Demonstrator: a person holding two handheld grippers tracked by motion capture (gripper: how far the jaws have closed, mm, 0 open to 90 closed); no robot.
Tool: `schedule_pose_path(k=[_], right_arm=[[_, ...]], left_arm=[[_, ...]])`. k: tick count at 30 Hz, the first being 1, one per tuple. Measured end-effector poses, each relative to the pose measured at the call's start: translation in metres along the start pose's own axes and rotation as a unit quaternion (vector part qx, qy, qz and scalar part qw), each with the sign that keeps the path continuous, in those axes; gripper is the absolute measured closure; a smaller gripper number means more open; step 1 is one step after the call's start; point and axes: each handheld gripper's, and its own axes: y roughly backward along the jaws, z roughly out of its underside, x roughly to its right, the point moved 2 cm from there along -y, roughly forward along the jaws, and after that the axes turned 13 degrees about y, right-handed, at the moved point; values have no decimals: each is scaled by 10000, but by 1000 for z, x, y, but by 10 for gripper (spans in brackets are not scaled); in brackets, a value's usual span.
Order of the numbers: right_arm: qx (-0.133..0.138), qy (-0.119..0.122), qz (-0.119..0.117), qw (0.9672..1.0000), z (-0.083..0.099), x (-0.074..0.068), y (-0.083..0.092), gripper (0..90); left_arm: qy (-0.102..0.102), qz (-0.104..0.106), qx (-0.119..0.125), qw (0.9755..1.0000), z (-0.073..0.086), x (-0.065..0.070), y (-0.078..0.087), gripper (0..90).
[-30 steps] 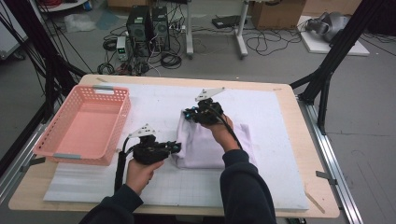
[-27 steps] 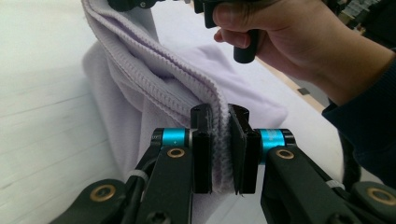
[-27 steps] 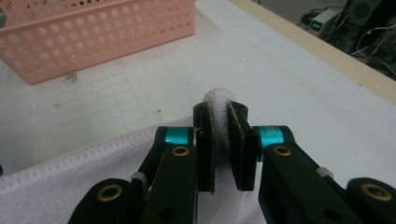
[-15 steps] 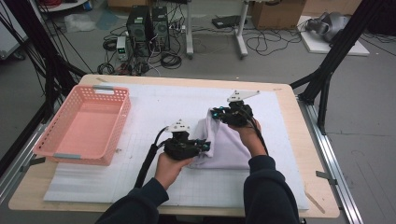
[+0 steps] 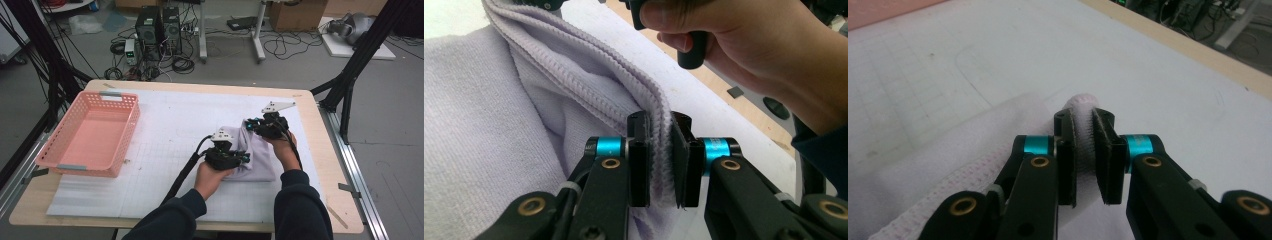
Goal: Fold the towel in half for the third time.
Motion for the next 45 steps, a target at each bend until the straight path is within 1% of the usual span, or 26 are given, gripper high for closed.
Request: schedule_pose_path(k=[1,3,5,7,10,13,14,15,16,18,20,21,22,24,25,27,29,31,33,35,36,38,39,42,44,45], right_arm=[[-22,-45,13,10000,3,0,1,809],[-81,-71,81,9999,9,2,1,793],[-116,-213,184,9995,15,4,4,753],[-179,-291,413,9986,21,6,9,707],[-161,-520,744,9957,33,11,23,656],[-70,-634,841,9944,41,11,36,642],[-70,-634,841,9944,41,11,36,642],[-46,-680,910,9935,45,8,44,623],[-1,-693,927,9933,46,7,48,623],[26,-667,1043,9923,47,3,55,622],[113,-702,1075,9917,49,-1,62,621],[142,-742,1077,9913,50,-5,66,620],[153,-760,1080,9911,51,-8,68,620],[156,-703,1113,9912,53,-16,71,621],[130,-654,1150,9911,54,-21,72,623],[119,-666,1130,9913,57,-31,74,624],[87,-651,1124,9915,61,-41,76,626],[96,-805,1025,9914,65,-53,77,634],[109,-945,918,9912,69,-64,76,634],[-12,-978,789,9921,72,-78,73,630],[-69,-932,771,9926,73,-83,71,618],[-87,-1076,745,9914,73,-89,70,593],[-104,-1090,751,9912,73,-91,69,605],[-307,-1067,701,9913,76,-96,65,722],[-413,-1114,572,9913,77,-99,63,866],[-385,-1044,585,9921,76,-100,64,870]], left_arm=[[13,23,3,10000,0,1,-3,733],[-24,96,53,9999,1,3,-5,592],[-247,0,172,9995,0,4,-1,445],[-381,-117,279,9988,-4,4,9,385],[-599,-199,542,9965,-10,0,29,340],[-778,-447,800,9927,-13,-12,53,324],[-778,-447,800,9927,-13,-12,53,320],[-825,-584,884,9909,-13,-21,65,316],[-841,-667,910,9900,-13,-26,72,315],[-836,-772,971,9888,-12,-36,84,315],[-861,-866,976,9877,-8,-48,95,313],[-861,-866,976,9877,-8,-48,95,309],[-877,-966,995,9864,-5,-56,102,306],[-814,-1013,1032,9861,-1,-65,110,294],[-835,-1052,1044,9854,1,-69,114,280],[-869,-1130,994,9848,7,-77,120,267],[-960,-1269,1023,9819,13,-83,128,246],[-959,-1257,1055,9818,17,-90,137,203],[-905,-1265,1126,9814,21,-96,146,208],[-872,-1297,1140,9811,24,-101,152,209],[-872,-1297,1140,9811,24,-101,152,209],[-816,-1313,1163,9811,26,-105,156,210],[-821,-1297,1161,9813,26,-105,157,211],[-819,-1308,1205,9806,27,-106,161,212],[-797,-1352,1207,9802,28,-109,163,212],[-778,-1368,1218,9800,29,-110,164,212]])
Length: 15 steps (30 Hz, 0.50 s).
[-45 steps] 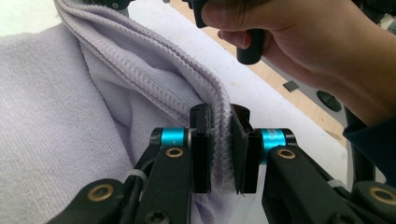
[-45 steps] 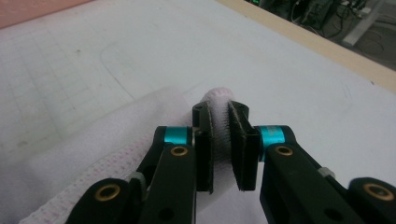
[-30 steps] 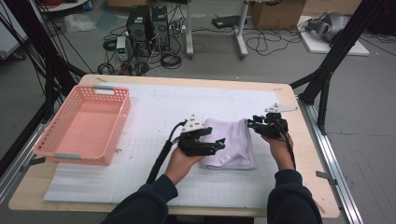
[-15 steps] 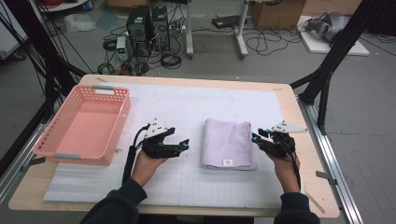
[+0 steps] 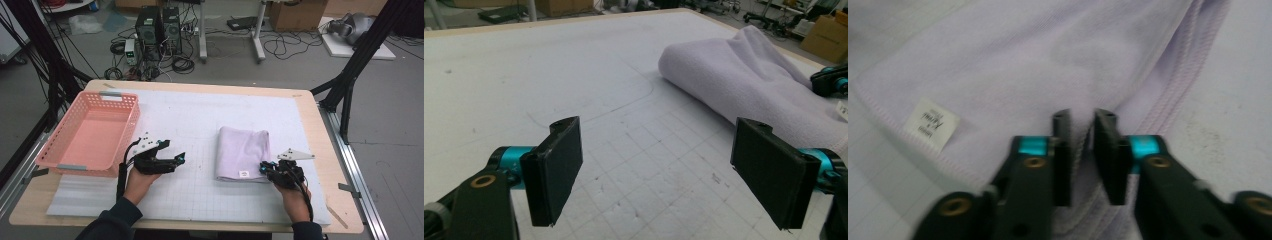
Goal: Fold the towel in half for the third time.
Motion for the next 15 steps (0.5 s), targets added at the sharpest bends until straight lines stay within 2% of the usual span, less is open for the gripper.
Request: schedule_pose_path(k=[2,5,6,9,10,11,12,13,14,15], right_arm=[[68,195,104,9997,-4,-1,6,879],[174,52,302,9994,-8,2,19,879],[101,3,403,9991,-8,4,22,879],[-425,-58,578,9974,2,10,23,874],[-587,-125,571,9966,5,11,21,864],[-682,-198,496,9962,8,12,20,828],[-700,-211,539,9959,7,13,20,751],[-572,-204,640,9961,3,15,21,693],[-428,-237,619,9969,0,16,23,648],[-189,-228,666,9973,-6,19,25,595]], left_arm=[[38,-40,-11,10000,1,-2,1,213],[48,-73,-29,10000,2,-4,2,213],[49,-76,-23,10000,2,-4,1,213],[40,-86,-48,9999,3,-4,0,216],[41,-87,-48,9999,4,-3,0,217],[44,-86,-55,9999,4,-4,0,217],[42,-94,-49,9999,4,-4,0,217],[42,-94,-46,9999,4,-4,0,217],[38,-91,-50,9999,4,-4,0,218],[41,-97,-53,9999,4,-4,0,219]])
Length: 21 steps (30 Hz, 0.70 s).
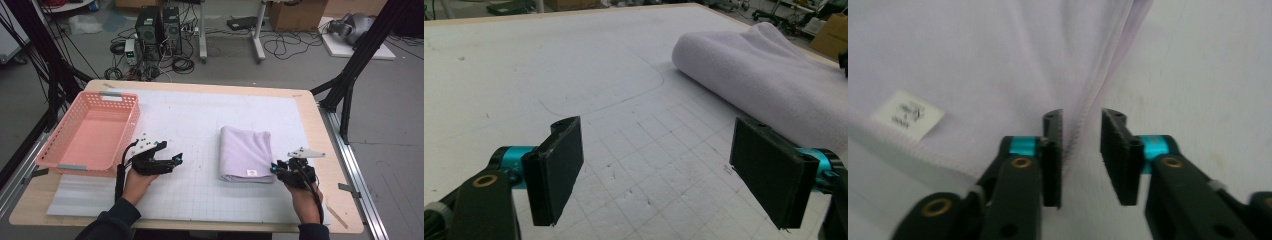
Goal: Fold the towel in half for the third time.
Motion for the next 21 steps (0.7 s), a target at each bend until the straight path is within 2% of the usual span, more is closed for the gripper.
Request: schedule_pose_path(k=[2,5,6,8,10,12,14,15,16,18,20,21], right_arm=[[302,35,150,9994,-11,5,0,579],[316,49,224,9992,-26,16,-18,529],[280,-91,210,9993,-31,19,-26,504],[82,53,408,9991,-40,24,-42,518],[-125,-82,408,9991,-44,29,-59,523],[-327,-182,352,9987,-46,35,-76,585],[-361,-330,146,9987,-48,39,-89,744],[-423,-238,113,9988,-50,41,-94,772],[-511,-85,190,9985,-51,41,-98,780],[-444,224,505,9975,-56,41,-101,787],[-297,357,771,9959,-57,40,-101,774],[-321,279,748,9963,-54,40,-103,723]], left_arm=[[29,-13,-10,10000,0,0,0,219],[36,-13,-24,10000,1,0,0,220],[38,1,-27,10000,1,0,0,220],[48,16,-23,10000,1,0,0,220],[44,18,-57,10000,1,0,-1,221],[24,38,-102,9999,2,1,-2,221],[21,63,-94,9999,3,2,-3,222],[16,61,-99,9999,3,2,-3,223],[14,54,-102,9999,3,2,-3,223],[14,45,-121,9999,3,1,-4,222],[28,59,-104,9999,3,2,-3,222],[22,55,-94,9999,3,1,-3,222]])
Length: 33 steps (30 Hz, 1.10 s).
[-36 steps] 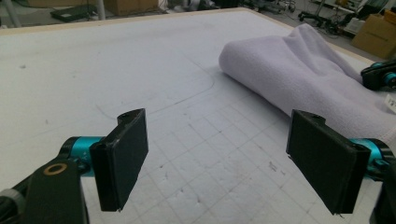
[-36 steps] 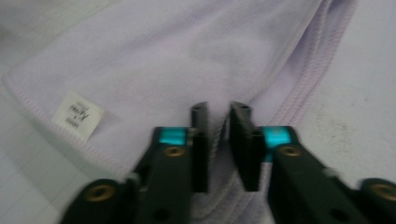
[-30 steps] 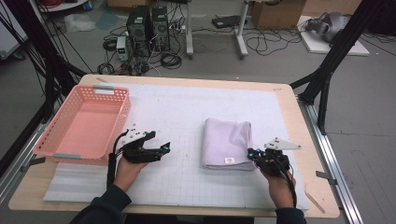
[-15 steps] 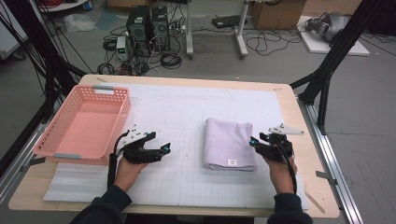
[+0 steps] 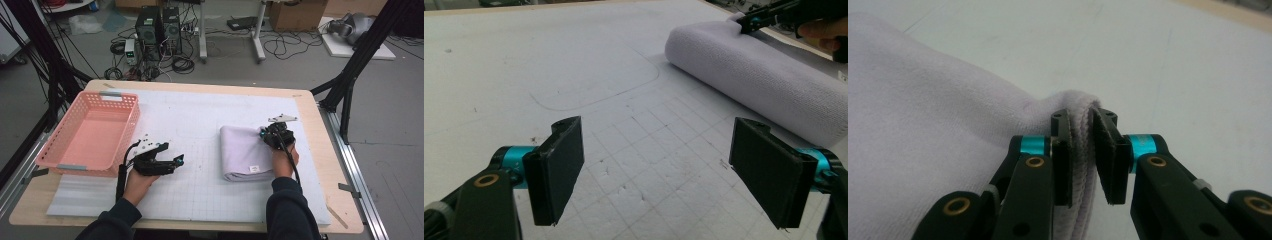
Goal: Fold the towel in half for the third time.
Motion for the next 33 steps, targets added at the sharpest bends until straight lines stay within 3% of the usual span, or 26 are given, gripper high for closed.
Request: schedule_pose_path(k=[2,4,7,9,11,13,15,18,22,28,33], right_arm=[[-97,-193,19,9998,3,2,0,589],[74,-293,106,9995,5,4,13,556],[449,-233,77,9987,7,1,35,540],[539,65,-15,9985,11,-7,51,548],[597,208,-379,9973,20,-17,64,573],[686,296,-560,9956,31,-28,73,586],[622,395,-833,9938,44,-38,76,586],[462,525,-1016,9924,64,-46,79,579],[340,655,-896,9932,74,-40,91,516],[912,308,-657,9932,82,-22,121,448],[1360,67,-413,9898,83,-10,135,333]], left_arm=[[-4,-1,-6,10000,0,0,1,223],[5,-11,-9,10000,0,-1,1,223],[12,-38,-1,10000,0,-2,2,224],[25,-47,21,10000,0,-2,2,224],[33,-60,26,10000,-1,-2,2,224],[46,-64,30,10000,-1,-2,3,224],[64,-66,52,9999,-1,-1,3,224],[119,-82,89,9999,-2,-2,4,224],[135,-68,130,9998,-4,-3,6,224],[180,62,196,9996,-6,-3,9,178],[156,92,259,9995,-8,-5,11,174]])
